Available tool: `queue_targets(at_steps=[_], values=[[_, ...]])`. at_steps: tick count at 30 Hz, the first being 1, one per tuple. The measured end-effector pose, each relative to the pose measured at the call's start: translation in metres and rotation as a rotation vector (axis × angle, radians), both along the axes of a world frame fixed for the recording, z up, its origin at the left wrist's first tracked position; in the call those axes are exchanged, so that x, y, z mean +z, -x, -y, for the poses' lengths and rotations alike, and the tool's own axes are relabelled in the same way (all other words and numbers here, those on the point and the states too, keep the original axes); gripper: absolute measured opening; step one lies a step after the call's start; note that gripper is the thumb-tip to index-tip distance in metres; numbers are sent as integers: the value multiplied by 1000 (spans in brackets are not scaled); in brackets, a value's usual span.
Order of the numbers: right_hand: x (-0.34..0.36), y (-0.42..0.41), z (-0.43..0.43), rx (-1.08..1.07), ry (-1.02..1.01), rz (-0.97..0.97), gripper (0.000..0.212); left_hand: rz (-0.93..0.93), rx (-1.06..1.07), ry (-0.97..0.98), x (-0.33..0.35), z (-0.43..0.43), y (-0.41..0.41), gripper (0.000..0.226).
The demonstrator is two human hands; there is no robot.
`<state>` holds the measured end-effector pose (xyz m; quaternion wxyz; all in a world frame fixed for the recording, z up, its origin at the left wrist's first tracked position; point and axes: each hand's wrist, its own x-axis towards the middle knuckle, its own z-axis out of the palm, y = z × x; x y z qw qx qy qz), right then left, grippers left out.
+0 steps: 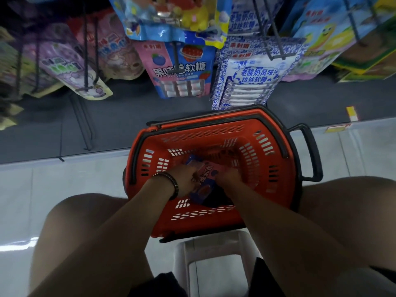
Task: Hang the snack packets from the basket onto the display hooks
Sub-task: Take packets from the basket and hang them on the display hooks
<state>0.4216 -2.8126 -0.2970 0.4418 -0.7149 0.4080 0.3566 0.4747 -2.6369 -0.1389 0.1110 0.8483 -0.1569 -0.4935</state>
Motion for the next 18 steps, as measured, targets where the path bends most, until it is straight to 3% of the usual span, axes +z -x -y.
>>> queue_targets(at_steps=[5, 9, 13, 16, 18], values=[[35, -4, 12, 123, 9, 300, 33, 22, 42, -21, 20, 3, -1, 34], [105, -31, 37, 267, -30, 496, 21, 103, 122, 4, 29, -9, 8, 36], [165, -46, 62, 384, -117, 664, 24, 222, 189, 99, 50, -12, 25, 69], [226, -36, 75, 461, -257, 721, 16, 360, 301, 283, 74, -9, 32, 96], [267, -25, 79, 568, -328, 733, 17, 495, 375, 439, 85, -11, 38, 100]])
